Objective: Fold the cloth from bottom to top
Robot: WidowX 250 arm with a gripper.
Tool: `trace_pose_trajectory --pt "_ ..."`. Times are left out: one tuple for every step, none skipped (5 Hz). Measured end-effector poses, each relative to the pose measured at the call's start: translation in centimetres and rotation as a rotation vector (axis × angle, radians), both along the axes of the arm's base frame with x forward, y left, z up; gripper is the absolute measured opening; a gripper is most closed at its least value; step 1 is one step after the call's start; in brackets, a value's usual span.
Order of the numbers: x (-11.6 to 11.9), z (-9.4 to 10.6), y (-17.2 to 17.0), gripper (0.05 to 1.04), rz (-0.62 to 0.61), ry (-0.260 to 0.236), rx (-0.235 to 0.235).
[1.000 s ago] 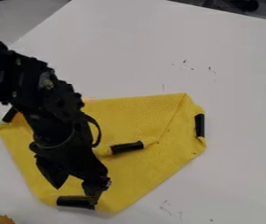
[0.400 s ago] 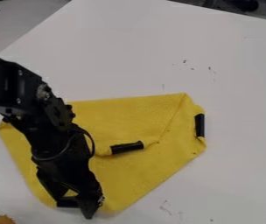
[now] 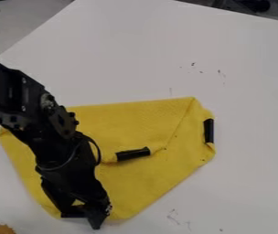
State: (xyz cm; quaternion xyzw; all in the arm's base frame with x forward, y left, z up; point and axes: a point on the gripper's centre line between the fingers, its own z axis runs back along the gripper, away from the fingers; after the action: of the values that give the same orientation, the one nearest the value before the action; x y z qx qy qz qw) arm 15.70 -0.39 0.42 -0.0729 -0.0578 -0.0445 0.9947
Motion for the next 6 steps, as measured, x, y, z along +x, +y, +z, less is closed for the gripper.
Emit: trace_pose_trajectory --pt "0.2 -0.1 -0.1 0.738 -0.005 -0.011 0.012" --pt "0.6 -0.1 0.0 0.534 -0.025 -0.007 0.03" --pt "0.8 -0.1 -0.2 0.324 -0.042 0.012 0.055" --pt "1.0 1.2 -0.3 0.18 -0.054 0.04 0.095" --pt "2.2 3.8 -0.2 0.113 -0.06 0.031 0.148" --pt "3.7 5.7 0.1 0.097 -0.075 0.047 0.169"
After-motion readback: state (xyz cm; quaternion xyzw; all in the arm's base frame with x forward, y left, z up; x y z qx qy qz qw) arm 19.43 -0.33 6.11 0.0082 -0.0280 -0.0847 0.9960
